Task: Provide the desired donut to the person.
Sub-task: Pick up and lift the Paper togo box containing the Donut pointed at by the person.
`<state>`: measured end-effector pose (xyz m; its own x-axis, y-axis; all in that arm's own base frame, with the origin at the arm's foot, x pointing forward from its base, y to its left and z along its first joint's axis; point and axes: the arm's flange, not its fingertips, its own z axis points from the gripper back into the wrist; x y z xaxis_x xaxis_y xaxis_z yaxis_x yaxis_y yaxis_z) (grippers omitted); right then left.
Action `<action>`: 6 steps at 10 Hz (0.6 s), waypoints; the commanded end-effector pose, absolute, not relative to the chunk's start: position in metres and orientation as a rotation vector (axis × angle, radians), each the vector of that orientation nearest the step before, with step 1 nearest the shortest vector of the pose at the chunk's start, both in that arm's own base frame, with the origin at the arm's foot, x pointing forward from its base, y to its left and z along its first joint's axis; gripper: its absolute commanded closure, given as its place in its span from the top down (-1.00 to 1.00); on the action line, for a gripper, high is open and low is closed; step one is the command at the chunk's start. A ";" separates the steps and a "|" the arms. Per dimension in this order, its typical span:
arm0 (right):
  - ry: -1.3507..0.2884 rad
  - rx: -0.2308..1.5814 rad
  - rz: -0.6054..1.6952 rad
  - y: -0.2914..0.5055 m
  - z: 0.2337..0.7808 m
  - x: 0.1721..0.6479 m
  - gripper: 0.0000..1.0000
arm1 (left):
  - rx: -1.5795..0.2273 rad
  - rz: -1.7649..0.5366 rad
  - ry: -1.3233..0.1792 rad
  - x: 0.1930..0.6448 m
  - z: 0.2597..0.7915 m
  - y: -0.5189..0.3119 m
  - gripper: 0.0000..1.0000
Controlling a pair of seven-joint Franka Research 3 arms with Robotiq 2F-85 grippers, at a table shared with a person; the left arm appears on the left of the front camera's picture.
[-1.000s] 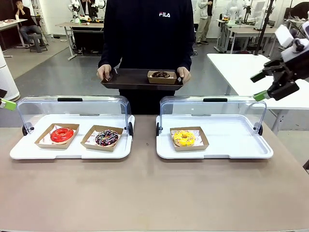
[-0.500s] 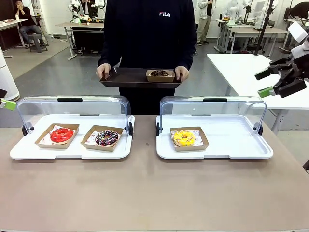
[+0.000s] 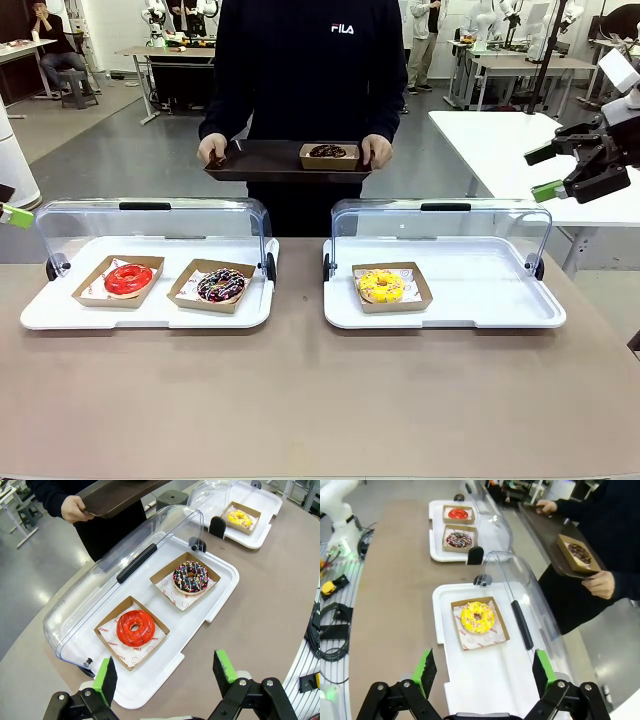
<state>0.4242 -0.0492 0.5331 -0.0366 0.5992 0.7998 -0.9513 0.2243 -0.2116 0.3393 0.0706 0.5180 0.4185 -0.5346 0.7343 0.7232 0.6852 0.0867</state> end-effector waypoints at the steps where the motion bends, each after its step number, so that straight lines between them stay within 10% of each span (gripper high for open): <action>1: -0.937 0.480 1.345 -0.048 0.534 0.421 1.00 | -0.267 -0.804 -0.821 0.339 0.517 0.072 1.00; 6: -0.937 0.480 1.345 -0.048 0.534 0.421 1.00 | -0.267 -0.804 -0.821 0.339 0.517 0.072 1.00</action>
<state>0.4223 -0.0476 0.5344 -0.0355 0.6051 0.7954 -0.9535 0.2178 -0.2082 0.3393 0.0706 0.5180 0.4185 -0.5345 0.7343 0.7232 0.6852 0.0867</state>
